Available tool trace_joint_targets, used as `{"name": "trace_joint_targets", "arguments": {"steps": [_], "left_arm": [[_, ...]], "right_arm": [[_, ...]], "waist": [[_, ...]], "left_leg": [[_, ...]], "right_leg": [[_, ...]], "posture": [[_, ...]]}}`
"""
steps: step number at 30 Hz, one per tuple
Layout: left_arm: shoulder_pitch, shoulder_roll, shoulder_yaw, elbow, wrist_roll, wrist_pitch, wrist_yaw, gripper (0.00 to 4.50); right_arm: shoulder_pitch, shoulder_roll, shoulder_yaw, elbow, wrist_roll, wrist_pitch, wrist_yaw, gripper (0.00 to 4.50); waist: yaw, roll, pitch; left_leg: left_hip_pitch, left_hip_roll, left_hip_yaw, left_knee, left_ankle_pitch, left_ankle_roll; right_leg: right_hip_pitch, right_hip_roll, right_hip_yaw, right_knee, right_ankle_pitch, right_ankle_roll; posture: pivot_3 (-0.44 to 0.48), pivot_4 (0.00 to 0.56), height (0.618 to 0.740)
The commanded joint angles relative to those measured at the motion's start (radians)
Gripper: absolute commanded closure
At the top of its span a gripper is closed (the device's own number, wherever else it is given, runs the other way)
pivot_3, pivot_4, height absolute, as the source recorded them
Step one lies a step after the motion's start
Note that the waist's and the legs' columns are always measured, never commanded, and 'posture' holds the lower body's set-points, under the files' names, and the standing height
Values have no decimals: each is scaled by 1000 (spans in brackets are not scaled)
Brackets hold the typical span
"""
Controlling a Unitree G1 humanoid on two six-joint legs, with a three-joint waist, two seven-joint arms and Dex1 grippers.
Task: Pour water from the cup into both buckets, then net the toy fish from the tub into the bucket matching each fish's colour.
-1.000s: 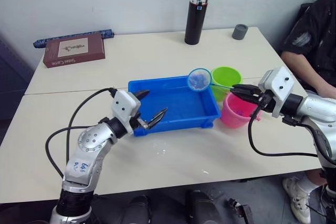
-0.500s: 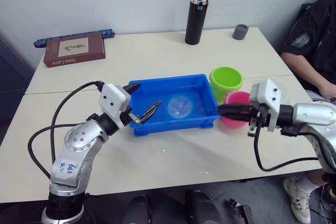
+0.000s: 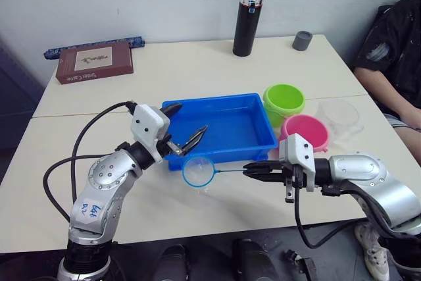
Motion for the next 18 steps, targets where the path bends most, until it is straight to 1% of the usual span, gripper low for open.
{"name": "trace_joint_targets", "arguments": {"steps": [1, 7, 12, 14, 15, 16, 17, 18], "left_arm": [[-12, 0, 0, -30, -8, -10, 6, 55], [-3, -7, -6, -35, -10, -16, 7, 55], [6, -13, -12, -43, -15, -15, 5, 55], [9, -15, -11, -47, -15, -13, 8, 0], [9, -16, -11, -46, -13, -13, 10, 0], [9, -17, -10, -45, -12, -14, 12, 0], [7, -18, -9, -43, -11, -14, 14, 0], [7, -18, -6, -43, -10, -14, 16, 0]], "right_arm": [[-6, 25, 41, 49, -46, -69, 22, 4500], [-62, 81, 123, 212, -140, -201, 76, 4500], [-86, 116, 155, 293, -182, -273, 103, 4500], [-92, 127, 158, 318, -195, -293, 110, 3662], [-94, 132, 159, 329, -200, -302, 115, 3403], [-97, 136, 160, 339, -206, -311, 120, 2941], [-101, 141, 161, 347, -210, -317, 123, 2309], [-103, 144, 162, 352, -214, -322, 125, 1884]], "waist": [[0, 0, 0], [-4, 0, 0], [-4, 0, 0], [-4, 0, 0], [-4, 0, 0], [-4, 0, 0], [-5, 0, 0], [-5, 0, 0]], "left_leg": [[0, 0, 0, 0, 0, 0], [0, 0, 0, 0, 0, 0], [0, 0, 0, 0, 0, 0], [0, 0, 0, 0, 0, 0], [0, 0, 0, 1, 0, 0], [0, 0, 0, 1, 0, 0], [0, 0, 0, 1, 0, 0], [0, 0, 0, 1, 0, 0]], "right_leg": [[0, 0, 0, 0, 0, 0], [0, 0, 0, 1, 0, 0], [0, 0, 0, 1, 0, 0], [0, 0, 0, 2, 0, 0], [0, 0, 0, 2, 0, 0], [0, 0, 0, 2, 0, 0], [0, 0, 0, 2, 0, 0], [0, 0, 0, 2, 0, 0]], "posture": [[0, 150, 740], [0, 150, 740], [0, 150, 740], [0, 150, 740], [0, 150, 740], [0, 150, 740], [0, 150, 740], [0, 150, 740]]}}
